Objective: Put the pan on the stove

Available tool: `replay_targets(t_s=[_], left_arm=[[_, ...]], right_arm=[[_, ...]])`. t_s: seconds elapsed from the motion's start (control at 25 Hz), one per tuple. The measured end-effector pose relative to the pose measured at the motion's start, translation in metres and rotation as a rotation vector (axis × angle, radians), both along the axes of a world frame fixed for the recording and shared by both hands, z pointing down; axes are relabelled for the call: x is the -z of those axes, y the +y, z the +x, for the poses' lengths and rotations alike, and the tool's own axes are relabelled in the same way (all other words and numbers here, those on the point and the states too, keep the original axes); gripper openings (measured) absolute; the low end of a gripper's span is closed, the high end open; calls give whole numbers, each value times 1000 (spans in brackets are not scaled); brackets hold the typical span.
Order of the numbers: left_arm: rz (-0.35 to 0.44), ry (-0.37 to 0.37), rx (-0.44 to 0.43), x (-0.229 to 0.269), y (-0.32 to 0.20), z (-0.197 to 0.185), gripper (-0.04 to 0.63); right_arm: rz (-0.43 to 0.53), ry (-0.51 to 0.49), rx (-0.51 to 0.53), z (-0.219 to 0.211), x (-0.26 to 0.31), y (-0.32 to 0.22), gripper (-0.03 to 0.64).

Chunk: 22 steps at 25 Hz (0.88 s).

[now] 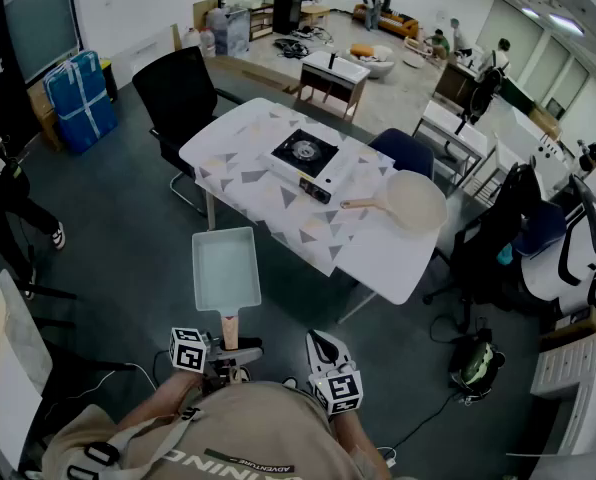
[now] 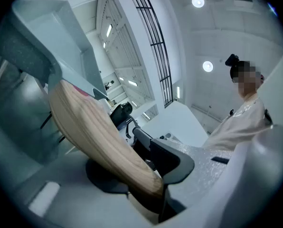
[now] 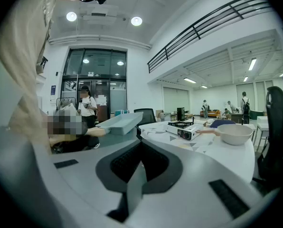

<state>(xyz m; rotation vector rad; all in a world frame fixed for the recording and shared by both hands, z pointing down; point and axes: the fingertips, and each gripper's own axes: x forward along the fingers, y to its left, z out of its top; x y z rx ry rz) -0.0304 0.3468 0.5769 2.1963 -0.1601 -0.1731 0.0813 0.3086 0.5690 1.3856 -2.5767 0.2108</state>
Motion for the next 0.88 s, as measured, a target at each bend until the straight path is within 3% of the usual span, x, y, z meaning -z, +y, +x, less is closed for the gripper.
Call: replay_targets(t_s=[0.4,0.88], left_arm=[[-34,14,-75,-11,2,-20,140],[-46,6,-131,-32,8,-43,140]], right_arm=[[-24,18,-73,-19,1,13,0],[-74,57,-72,-46,-16,10,0]])
